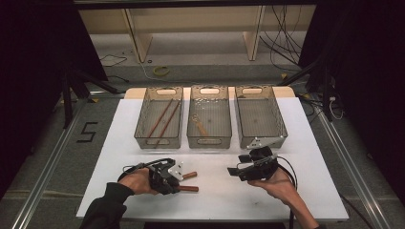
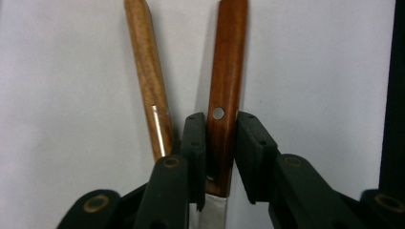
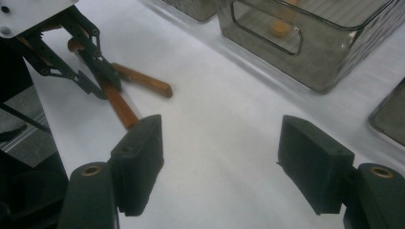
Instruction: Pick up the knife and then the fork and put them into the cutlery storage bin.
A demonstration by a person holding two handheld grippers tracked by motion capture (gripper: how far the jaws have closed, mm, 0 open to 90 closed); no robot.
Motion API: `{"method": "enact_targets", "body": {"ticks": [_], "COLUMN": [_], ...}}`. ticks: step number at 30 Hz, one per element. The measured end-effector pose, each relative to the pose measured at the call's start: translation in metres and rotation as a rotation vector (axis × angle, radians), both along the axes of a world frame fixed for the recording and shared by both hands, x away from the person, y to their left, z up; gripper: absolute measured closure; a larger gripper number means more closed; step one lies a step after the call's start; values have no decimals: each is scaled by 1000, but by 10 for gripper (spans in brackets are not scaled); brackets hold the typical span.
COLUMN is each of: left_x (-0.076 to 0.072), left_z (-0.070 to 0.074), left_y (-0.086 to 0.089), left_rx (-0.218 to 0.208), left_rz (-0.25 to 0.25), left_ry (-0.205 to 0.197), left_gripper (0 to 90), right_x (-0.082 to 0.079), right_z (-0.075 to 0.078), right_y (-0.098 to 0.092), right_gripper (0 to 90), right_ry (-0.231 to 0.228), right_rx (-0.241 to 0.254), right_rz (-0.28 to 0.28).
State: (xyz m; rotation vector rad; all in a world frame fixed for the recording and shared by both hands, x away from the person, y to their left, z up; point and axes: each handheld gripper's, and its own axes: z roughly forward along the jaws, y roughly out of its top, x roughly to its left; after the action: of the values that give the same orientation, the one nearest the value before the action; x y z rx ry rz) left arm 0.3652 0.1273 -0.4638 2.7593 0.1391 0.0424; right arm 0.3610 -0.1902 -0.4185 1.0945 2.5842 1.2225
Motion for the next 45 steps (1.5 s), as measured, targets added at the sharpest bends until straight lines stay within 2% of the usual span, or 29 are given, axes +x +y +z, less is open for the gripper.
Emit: {"method": "enact_targets", "body": {"ticks": [12, 17, 21, 25, 33, 39, 45], "left_x": [0, 1, 3, 4, 1, 2, 4], "left_z": [0, 5, 8, 12, 27, 34, 36], "left_y": [0, 2, 2, 1, -5, -11, -20], "left_rx": [-26, -71, -92, -105, -142, -168, -181], "left_rz": [17, 54, 84, 90, 119, 156, 159], "left_ry": [-4, 15, 19, 22, 37, 89, 130], "left_gripper": [764, 765, 765, 765, 765, 765, 764], "right_x": [0, 0, -1, -2, -8, -17, -26], "right_z": [0, 1, 1, 2, 6, 9, 7], "right_y": [0, 1, 2, 4, 15, 27, 42], "right_gripper": [332, 333, 333, 333, 330, 330, 330], "right_ry": [-2, -4, -5, -6, -35, -71, -117], "right_rx": [4, 10, 12, 16, 24, 13, -18], "right_rz": [5, 10, 14, 22, 74, 141, 205]}}
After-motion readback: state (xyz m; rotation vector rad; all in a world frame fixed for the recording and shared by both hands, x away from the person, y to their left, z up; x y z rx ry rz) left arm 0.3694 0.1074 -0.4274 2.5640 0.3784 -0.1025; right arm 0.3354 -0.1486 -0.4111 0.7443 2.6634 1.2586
